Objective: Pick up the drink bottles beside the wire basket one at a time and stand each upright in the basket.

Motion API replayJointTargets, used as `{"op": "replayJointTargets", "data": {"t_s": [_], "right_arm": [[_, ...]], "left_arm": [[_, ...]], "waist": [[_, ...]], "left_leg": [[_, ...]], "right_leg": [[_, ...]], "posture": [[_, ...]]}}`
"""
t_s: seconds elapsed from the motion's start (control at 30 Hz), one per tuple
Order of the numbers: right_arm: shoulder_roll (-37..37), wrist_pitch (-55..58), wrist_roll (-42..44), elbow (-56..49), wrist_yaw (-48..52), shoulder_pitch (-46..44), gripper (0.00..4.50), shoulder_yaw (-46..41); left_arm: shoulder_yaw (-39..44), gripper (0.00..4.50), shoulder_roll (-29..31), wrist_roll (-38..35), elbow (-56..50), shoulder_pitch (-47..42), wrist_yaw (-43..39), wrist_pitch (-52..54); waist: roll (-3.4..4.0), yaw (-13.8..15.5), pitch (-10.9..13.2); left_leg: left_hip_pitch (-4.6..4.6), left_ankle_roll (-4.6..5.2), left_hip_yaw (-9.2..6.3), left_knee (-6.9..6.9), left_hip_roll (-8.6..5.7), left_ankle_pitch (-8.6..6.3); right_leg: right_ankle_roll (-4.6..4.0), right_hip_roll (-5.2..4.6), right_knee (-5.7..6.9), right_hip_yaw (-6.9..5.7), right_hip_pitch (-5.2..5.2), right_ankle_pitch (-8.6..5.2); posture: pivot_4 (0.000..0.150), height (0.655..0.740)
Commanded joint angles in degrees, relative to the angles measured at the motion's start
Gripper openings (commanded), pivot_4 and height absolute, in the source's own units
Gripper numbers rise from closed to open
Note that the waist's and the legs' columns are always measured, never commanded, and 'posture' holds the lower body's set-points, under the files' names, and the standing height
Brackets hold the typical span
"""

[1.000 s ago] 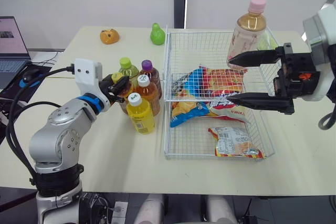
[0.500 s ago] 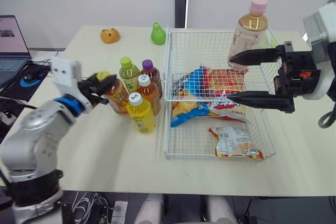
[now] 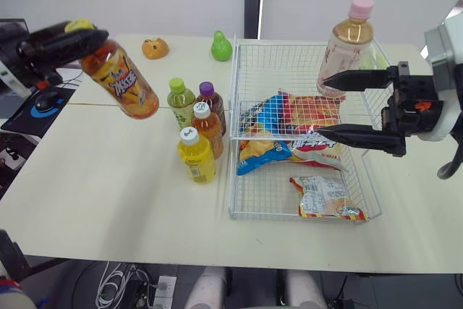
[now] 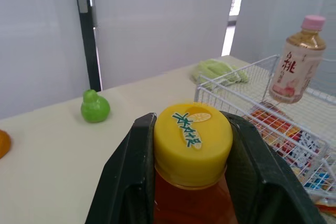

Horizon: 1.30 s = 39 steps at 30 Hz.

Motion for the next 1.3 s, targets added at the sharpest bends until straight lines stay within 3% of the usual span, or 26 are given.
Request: {"op": "replayJointTargets", "data": {"t_s": [0.03, 0.27, 0.5, 0.7, 0.97, 1.3], "right_arm": [[-1.1, -1.75, -1.24, -0.83, -0.87, 1.23, 4.5, -4.6], [-1.21, -6.45, -4.59, -0.8, -0.28, 5.73, 4.5, -10.64], [-0.95, -6.49, -3.6, -1.71, -1.65, 8.77, 4.5, -14.84], [-0.89, -6.85, -4.0, -2.58, -3.69, 10.9, 4.5, -16.81], [-1.5, -4.8, -1.92, -3.47, -7.01, 12.29, 4.5, -20.0], [-1.91, -3.94, -0.55, -5.47, -10.24, 15.22, 4.5, -22.32]], "left_arm": [[-5.59, 1.37, 2.59, 1.02, 4.95, -11.49, -4.94, -0.02], [-23.23, 1.37, -4.27, 11.86, 21.66, -39.67, -16.95, -1.98], [-31.52, 1.37, -16.62, 23.16, 41.58, -57.68, -28.07, -9.9], [-31.39, 1.37, -28.11, 29.23, 53.75, -62.31, -29.9, -18.03], [-28.39, 1.37, -39.55, 34.5, 63.56, -62.14, -23.79, -28.25], [-25.46, 1.37, -47.91, 38.44, 67.71, -59.26, -16.58, -34.32]], "waist": [[-0.07, 0.06, 0.04], [-0.2, -0.03, 0.13], [-0.23, -1.05, 0.18], [-0.22, -1.4, 0.21], [-0.25, -1.39, 0.3], [-0.28, -1.35, 0.31]], "left_leg": [[-0.01, 0.0, -0.01, -0.01, 0.01, 0.0], [-0.06, 0.0, 0.0, 0.04, -0.03, 0.01], [-0.09, 0.01, 0.02, 0.03, -0.04, 0.01], [-0.1, 0.02, 0.03, 0.03, -0.04, 0.01], [-0.19, 0.02, 0.04, 0.05, -0.06, 0.01], [-0.26, 0.03, 0.03, 0.09, -0.11, 0.01]], "right_leg": [[0.0, 0.02, -0.02, -0.01, -0.01, 0.0], [0.08, 0.04, 0.0, -0.03, -0.01, 0.03], [0.11, 0.03, 0.02, -0.02, -0.01, 0.01], [0.14, 0.01, 0.05, -0.01, -0.04, -0.01], [0.14, 0.0, 0.09, -0.01, -0.12, -0.01], [0.16, -0.03, 0.11, -0.03, -0.16, 0.0]], "posture": [[0.15, 0.74], [0.15, 0.74], [0.15, 0.74], [0.15, 0.74], [0.15, 0.74], [0.15, 0.74]]}}
